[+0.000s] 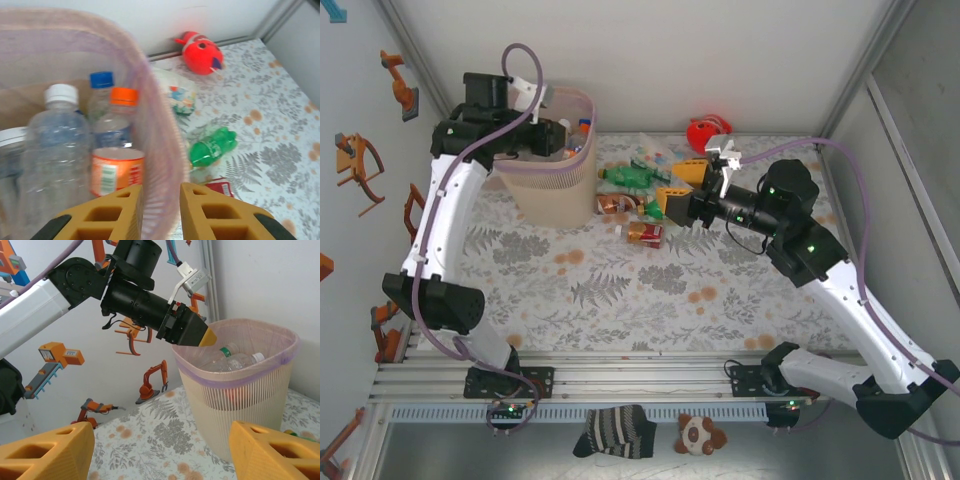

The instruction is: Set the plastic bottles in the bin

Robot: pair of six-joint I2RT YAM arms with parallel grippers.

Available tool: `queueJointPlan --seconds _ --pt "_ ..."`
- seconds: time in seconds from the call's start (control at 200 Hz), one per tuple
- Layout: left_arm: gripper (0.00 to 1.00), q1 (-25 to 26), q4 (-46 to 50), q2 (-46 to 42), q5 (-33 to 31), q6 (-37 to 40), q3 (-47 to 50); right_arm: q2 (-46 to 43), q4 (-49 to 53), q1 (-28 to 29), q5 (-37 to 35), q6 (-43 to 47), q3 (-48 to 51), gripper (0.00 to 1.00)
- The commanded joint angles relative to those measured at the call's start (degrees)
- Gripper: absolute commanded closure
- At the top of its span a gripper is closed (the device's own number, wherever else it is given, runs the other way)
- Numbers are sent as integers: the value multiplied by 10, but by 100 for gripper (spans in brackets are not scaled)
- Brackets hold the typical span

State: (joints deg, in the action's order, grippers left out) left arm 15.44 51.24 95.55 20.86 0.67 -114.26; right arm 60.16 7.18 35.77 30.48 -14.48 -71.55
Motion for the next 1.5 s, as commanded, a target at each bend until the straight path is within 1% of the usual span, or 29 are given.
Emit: queueJointPlan --seconds 0.0,0.105,0.245,0.381,0.456,0.516,0.611,0.671,0.761,0.796,0.851,0.931,1.112,1.257,1.497 --pt "75 29 -13 -10 28 16 -4 -8 9 5 -22 7 -14 30" --pt "74 58 -19 -9 39 52 4 -16 21 5 -47 14 -11 30" --pt "69 100 -19 -7 58 142 28 -31 34 6 -80 26 -4 31" --pt "57 141 -19 -6 70 244 66 -46 34 6 -104 32 4 31" --pt "50 158 -21 -1 70 285 83 -50 34 6 -110 33 6 31" --pt "48 166 -27 5 70 309 94 -53 34 6 -111 33 6 31" --pt "47 179 -31 15 76 359 110 -55 37 6 -112 33 5 31" --pt "41 188 -35 19 80 406 130 -57 40 6 -114 32 5 31" --pt "29 206 -57 23 60 457 167 -60 42 6 -115 33 6 31" --pt "26 212 -63 28 51 477 179 -60 44 6 -116 33 5 31" --pt "24 223 -69 38 38 505 193 -62 45 7 -116 32 6 31" --pt "22 232 -77 59 24 529 204 -62 45 7 -116 33 6 31" --pt "20 245 -78 119 -17 563 204 -62 52 7 -114 35 3 31" --pt "18 249 -88 167 -39 572 201 -62 55 7 -111 36 1 31" --pt "14 251 -131 227 -65 571 183 -62 60 7 -110 37 -3 31"
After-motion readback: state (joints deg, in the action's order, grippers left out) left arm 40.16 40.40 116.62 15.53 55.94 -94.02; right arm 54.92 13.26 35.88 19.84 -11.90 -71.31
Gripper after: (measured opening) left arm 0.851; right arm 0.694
